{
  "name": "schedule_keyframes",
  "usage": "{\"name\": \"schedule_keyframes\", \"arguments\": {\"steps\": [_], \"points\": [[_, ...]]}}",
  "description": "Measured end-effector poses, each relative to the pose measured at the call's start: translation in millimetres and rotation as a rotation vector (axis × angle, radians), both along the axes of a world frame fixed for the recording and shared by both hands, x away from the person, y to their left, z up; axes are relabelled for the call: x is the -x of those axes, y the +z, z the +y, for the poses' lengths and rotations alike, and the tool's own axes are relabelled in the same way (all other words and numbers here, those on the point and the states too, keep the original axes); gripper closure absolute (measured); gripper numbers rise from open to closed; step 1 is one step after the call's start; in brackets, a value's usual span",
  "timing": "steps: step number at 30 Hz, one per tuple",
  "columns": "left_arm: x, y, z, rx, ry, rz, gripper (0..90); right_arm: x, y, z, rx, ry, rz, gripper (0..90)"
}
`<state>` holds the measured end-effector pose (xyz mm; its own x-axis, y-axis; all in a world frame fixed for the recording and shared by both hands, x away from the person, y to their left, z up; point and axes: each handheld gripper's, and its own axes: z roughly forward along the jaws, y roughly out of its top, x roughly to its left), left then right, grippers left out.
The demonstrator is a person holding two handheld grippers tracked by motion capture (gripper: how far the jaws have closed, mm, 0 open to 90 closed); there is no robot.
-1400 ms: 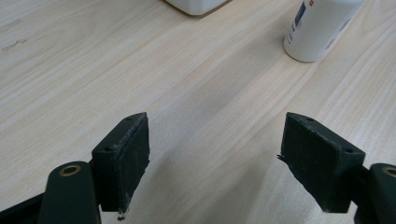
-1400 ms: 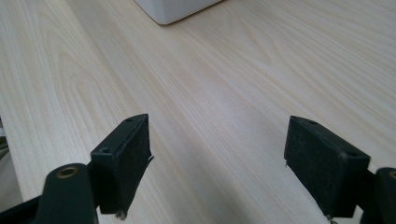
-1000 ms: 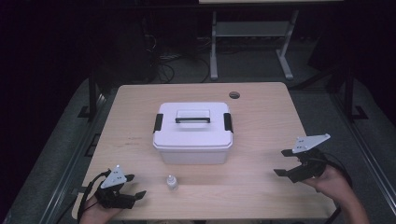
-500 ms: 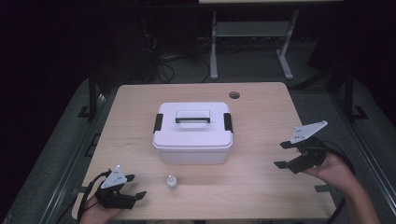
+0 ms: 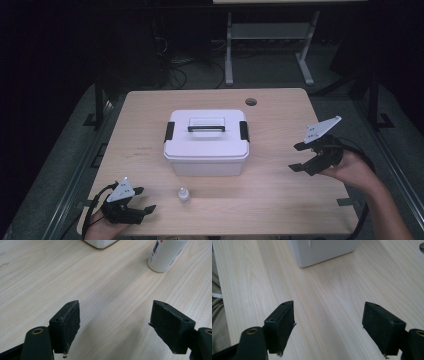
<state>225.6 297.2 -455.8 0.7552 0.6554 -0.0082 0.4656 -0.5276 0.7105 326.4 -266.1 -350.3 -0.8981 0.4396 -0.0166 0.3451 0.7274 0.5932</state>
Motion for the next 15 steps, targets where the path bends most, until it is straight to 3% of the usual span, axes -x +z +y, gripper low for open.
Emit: {"name": "schedule_keyframes", "arguments": {"steps": [15], "points": [[0.2,0.3,0.3,0.004,-0.009,-0.004,23.6,-17.4,21.3,13.9,0.017,0.064,-0.006,26.3]]}}
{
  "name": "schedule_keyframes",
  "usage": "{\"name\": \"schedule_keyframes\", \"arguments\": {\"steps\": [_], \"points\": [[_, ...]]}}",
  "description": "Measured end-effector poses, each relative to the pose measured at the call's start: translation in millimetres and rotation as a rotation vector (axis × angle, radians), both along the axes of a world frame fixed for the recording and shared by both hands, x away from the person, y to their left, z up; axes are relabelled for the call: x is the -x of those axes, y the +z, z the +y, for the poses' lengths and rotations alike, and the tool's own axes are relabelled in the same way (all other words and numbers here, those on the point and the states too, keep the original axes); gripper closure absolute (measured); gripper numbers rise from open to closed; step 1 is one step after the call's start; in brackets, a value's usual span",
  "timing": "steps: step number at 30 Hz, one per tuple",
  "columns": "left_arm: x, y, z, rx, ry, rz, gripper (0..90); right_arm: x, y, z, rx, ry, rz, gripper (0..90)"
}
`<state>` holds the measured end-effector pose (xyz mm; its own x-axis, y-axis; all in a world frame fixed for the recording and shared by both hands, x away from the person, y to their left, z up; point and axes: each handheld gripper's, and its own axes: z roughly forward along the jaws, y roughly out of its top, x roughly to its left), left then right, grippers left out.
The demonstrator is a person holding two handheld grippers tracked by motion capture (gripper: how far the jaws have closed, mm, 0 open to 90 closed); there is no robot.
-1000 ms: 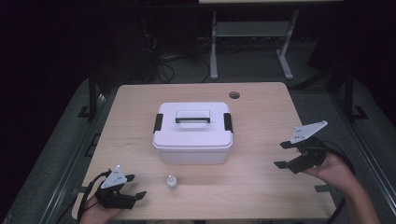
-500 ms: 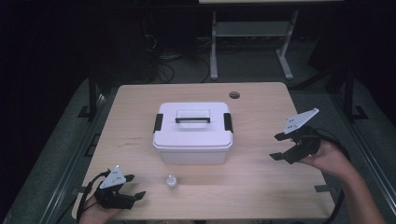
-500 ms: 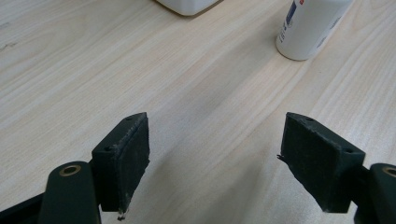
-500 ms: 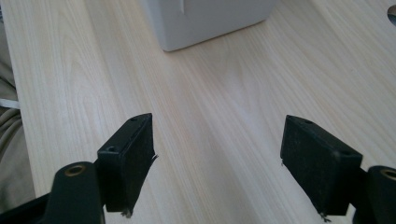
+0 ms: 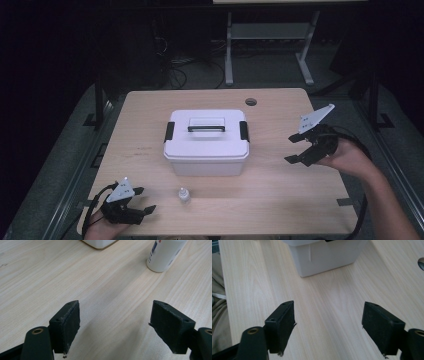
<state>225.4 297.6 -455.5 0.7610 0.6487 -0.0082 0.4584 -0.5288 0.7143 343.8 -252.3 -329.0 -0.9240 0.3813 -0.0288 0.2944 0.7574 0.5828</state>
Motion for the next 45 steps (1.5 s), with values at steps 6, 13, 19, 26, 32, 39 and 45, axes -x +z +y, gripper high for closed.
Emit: {"name": "schedule_keyframes", "arguments": {"steps": [6,13,19,26,32,39,45], "points": [[0.0,-0.2,-0.3,0.001,-0.004,0.003,23.6,-6.2,8.9,6.4,0.0,0.027,-0.002,26.4],[0.1,0.0,-0.1,0.004,-0.006,0.002,23.6,-10.9,16.8,15.4,0.003,0.048,-0.008,26.4],[0.4,0.0,-0.1,0.008,-0.007,0.005,23.6,-16.6,24.0,25.3,0.012,0.073,-0.016,26.4],[0.6,0.2,0.0,0.008,-0.009,0.004,23.6,-23.6,30.7,37.8,0.007,0.096,-0.015,26.7],[0.5,0.1,0.0,0.008,-0.011,0.005,23.6,-27.5,35.8,46.5,0.01,0.112,-0.022,26.7],[0.5,0.1,-0.5,0.011,-0.014,0.003,23.6,-32.5,42.2,61.1,0.008,0.132,-0.028,26.7],[0.5,0.1,-0.9,0.013,-0.015,0.003,23.5,-36.6,46.2,74.1,0.01,0.152,-0.039,26.7]]}}
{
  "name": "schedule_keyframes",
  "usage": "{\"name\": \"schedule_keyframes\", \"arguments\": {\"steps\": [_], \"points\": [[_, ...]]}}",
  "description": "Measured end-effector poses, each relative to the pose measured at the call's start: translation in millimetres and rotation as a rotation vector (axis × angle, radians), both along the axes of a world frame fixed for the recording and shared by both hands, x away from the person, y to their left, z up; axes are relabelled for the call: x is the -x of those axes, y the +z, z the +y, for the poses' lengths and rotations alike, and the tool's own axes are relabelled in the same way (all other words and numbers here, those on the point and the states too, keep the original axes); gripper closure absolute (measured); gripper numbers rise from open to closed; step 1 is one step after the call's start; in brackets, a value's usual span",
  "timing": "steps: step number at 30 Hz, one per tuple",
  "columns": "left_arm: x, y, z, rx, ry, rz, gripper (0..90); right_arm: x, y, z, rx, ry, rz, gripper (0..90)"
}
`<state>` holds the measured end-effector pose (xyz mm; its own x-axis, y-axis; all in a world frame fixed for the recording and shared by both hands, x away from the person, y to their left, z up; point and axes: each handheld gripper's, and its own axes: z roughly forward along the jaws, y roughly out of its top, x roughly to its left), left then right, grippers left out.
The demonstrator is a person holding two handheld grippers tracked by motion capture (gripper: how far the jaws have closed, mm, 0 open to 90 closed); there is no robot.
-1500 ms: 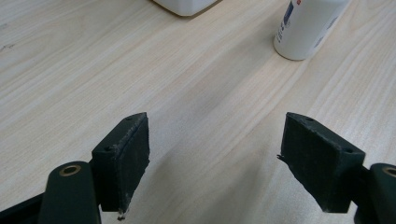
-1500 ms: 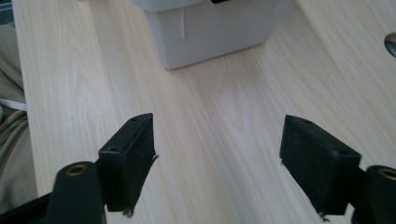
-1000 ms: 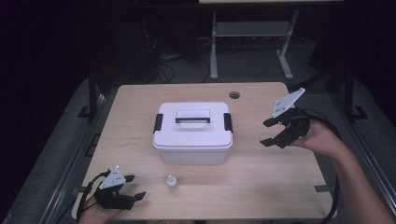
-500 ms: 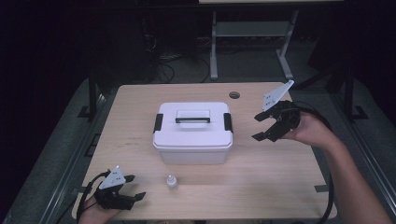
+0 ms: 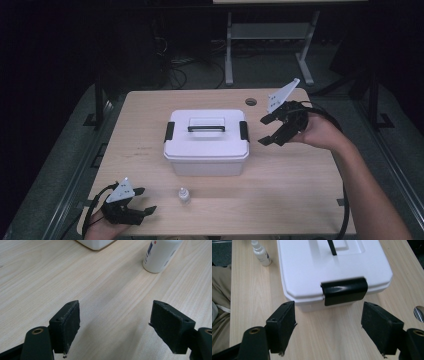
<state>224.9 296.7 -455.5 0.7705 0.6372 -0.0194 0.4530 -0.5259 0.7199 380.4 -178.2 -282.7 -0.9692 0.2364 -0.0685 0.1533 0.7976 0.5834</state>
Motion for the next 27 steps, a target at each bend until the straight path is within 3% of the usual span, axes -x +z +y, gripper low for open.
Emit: {"name": "schedule_keyframes", "arguments": {"steps": [27], "points": [[0.3,1.0,-0.7,0.007,-0.013,-0.004,23.6,-21.0,10.1,68.6,-0.004,0.11,-0.017,27.1]]}}
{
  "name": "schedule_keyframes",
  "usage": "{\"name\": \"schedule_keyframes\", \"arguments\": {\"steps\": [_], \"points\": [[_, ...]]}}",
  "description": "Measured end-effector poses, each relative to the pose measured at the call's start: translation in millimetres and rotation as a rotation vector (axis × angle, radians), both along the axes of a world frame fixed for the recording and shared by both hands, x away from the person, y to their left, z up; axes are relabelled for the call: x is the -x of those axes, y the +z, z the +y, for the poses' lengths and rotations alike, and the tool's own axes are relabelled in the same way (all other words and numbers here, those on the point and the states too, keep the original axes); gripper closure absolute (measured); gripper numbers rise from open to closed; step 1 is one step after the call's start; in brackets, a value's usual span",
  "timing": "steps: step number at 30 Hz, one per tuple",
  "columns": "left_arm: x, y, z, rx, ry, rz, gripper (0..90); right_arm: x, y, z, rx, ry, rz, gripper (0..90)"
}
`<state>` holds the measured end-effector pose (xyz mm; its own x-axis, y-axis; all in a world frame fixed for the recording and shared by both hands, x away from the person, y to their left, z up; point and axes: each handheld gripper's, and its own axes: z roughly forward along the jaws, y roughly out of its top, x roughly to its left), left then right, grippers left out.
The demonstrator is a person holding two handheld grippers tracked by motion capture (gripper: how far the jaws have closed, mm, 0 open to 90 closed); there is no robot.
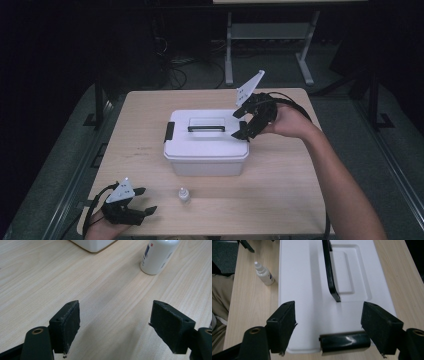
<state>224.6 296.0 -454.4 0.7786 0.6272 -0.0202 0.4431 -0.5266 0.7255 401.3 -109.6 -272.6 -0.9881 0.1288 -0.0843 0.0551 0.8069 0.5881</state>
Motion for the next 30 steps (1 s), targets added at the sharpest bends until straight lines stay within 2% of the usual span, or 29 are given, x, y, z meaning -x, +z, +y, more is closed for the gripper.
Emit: {"name": "schedule_keyframes", "arguments": {"steps": [13,24,30], "points": [[0.3,-0.3,-1.8,0.002,-0.007,0.001,23.6,-4.9,2.0,23.5,-0.001,0.036,-0.002,30.0],[0.3,-0.8,-0.8,0.003,-0.004,0.002,23.6,-6.1,-3.1,45.5,0.012,0.065,0.001,34.4],[0.5,0.0,-1.2,0.002,-0.003,0.0,23.5,-5.7,-5.3,54.4,0.022,0.089,-0.013,42.8]]}}
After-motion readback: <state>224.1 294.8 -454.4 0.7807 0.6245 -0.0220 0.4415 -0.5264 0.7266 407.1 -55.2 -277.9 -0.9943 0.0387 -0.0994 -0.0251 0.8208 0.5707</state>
